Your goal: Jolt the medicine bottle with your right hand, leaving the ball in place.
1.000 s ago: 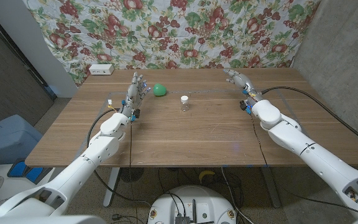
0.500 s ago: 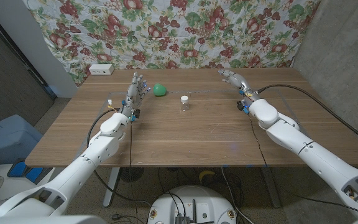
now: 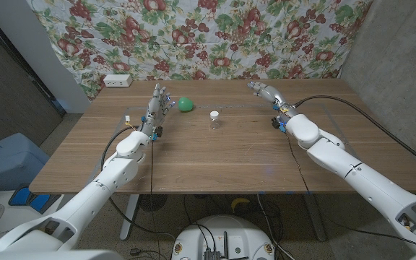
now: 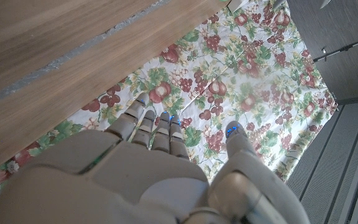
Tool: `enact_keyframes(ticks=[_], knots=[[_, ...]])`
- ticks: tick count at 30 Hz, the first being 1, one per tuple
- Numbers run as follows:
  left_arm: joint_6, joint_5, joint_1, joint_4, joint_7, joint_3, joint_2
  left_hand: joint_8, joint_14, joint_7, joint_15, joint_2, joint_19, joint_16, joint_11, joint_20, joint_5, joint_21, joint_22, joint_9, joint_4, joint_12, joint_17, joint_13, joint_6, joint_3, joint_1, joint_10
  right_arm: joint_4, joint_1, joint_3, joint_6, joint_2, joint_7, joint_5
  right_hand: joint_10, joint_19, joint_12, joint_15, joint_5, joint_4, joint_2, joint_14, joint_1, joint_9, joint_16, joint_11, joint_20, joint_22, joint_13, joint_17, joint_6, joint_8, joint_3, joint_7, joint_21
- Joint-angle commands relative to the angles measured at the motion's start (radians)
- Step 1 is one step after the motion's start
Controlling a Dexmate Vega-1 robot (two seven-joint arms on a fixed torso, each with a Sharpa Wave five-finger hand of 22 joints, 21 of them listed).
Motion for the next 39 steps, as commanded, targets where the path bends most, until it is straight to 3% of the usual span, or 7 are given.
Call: enact_keyframes(ticks=[1,39], knots=[[0.003,-0.002,0.009,-0.01,0.003,-0.003,0.005,0.003,-0.164,-0.009,-0.207,0.074,0.007,0.006,-0.001,-0.063,0.007,0.006,0.003,0.005,0.007,0.007,0.003,0.004,-0.043,-0.001,-0.002,-0.04,-0.016,0.007,-0.018,-0.013,-0.001,0.009,-0.036,0.009,0.005,0.005,-0.003,0.006,-0.007,-0.004,0.009,0.011,0.004,0.001,0.0,-0.008,0.002,0.003,0.002,0.004,0.006,0.002,-0.002,0.003],[0.014,-0.005,0.017,-0.028,0.005,-0.007,0.017,0.003,-0.164,-0.009,-0.207,0.074,0.007,0.006,-0.001,-0.063,0.007,0.006,0.003,0.005,0.007,0.007,0.003,0.004,-0.043,-0.001,-0.002,-0.04,-0.042,0.045,-0.097,-0.065,0.002,0.027,-0.191,0.023,0.009,0.007,-0.017,0.013,-0.027,0.002,0.019,0.058,0.005,0.0,-0.016,-0.015,0.001,0.003,-0.004,0.003,0.004,0.019,-0.016,0.001]])
